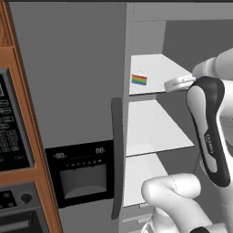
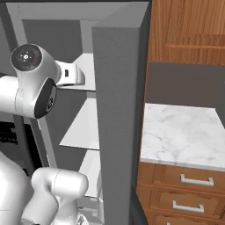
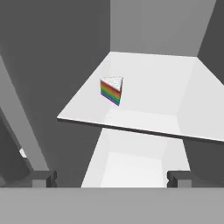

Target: Take the cake and donut from the fridge and place them on the empty tray on the dining counter.

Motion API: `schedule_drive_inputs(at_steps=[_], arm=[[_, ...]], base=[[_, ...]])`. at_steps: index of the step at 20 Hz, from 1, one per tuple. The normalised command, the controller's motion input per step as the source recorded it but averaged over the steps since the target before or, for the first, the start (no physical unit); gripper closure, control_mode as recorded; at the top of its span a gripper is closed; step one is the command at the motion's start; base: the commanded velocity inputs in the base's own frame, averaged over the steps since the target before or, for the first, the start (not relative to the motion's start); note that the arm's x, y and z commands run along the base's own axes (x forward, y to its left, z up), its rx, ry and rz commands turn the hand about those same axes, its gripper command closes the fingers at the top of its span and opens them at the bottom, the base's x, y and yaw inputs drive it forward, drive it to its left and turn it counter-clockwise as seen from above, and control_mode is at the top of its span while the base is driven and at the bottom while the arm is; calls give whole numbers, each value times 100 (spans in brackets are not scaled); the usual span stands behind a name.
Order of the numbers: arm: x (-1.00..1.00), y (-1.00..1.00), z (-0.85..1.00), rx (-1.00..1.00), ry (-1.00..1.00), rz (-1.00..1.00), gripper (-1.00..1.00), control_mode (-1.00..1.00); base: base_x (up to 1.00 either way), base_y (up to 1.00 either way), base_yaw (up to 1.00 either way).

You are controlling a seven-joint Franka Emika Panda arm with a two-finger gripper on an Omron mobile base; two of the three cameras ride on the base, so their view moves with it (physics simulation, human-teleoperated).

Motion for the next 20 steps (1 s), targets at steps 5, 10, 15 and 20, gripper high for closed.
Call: schedule_drive_inputs(at_steps=[5,10,15,20], arm=[[37,5,-11,-5,0,0,-100,-100],[46,13,-13,-1,0,0,-100,-100],[58,15,-14,0,1,5,-100,-100],[56,6,-17,0,1,8,-100,-100]], base=[[0,0,0],[0,0,0],[0,0,0],[0,0,0]])
